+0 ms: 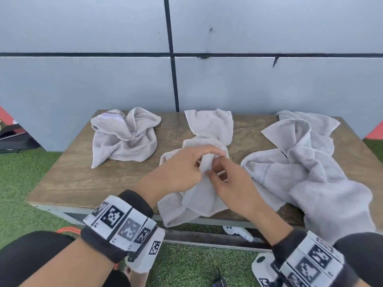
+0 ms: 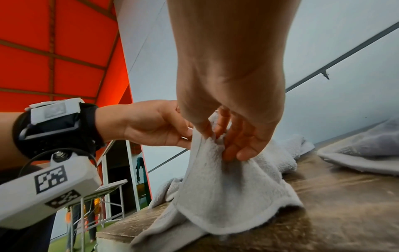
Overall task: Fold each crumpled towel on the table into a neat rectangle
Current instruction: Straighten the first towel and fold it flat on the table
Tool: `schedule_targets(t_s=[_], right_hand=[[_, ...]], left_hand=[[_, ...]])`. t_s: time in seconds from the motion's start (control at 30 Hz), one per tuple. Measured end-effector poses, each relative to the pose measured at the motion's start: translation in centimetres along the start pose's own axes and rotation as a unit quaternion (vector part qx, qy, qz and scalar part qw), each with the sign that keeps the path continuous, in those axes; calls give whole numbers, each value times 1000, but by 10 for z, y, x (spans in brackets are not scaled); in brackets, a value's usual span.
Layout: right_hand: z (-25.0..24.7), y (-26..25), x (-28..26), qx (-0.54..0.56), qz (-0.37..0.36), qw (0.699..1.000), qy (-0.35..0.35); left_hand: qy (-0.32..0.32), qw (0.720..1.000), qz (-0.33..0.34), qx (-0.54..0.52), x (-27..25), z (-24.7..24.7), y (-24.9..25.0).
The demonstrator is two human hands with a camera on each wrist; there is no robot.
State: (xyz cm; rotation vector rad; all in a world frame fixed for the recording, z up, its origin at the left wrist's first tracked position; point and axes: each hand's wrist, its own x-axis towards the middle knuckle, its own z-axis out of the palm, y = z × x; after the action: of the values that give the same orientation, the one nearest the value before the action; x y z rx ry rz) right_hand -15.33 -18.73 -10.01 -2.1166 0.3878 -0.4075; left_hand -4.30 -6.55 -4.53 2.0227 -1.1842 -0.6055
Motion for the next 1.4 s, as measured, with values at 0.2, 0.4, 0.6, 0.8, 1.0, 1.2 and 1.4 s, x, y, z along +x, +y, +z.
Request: schedule_targets(t_s=[0.2, 0.4, 0.6, 0.8, 1.0, 1.2, 1.4], right_hand=[[-15, -2, -1, 73, 7, 997, 27], [-41, -1, -5, 127, 36, 987, 87], [-47, 3, -11, 54, -11, 998, 35], [-70, 25, -4, 56, 61, 984, 160], [-61, 22, -7, -16, -12, 997, 73], [-49, -1, -3, 62, -56, 992, 98], [-59, 3, 3, 67, -39, 988, 133]], left_hand=[[141, 988, -14, 66, 9, 1, -3], [178, 983, -8, 42, 15, 0, 0], [74, 993, 47, 76, 24, 21, 10], [144, 981, -12, 126, 28, 1, -3], [144, 988, 43, 25, 27, 15, 10], [136, 987, 62, -64, 23, 20, 6], [167, 985, 42, -23, 19, 22, -3]])
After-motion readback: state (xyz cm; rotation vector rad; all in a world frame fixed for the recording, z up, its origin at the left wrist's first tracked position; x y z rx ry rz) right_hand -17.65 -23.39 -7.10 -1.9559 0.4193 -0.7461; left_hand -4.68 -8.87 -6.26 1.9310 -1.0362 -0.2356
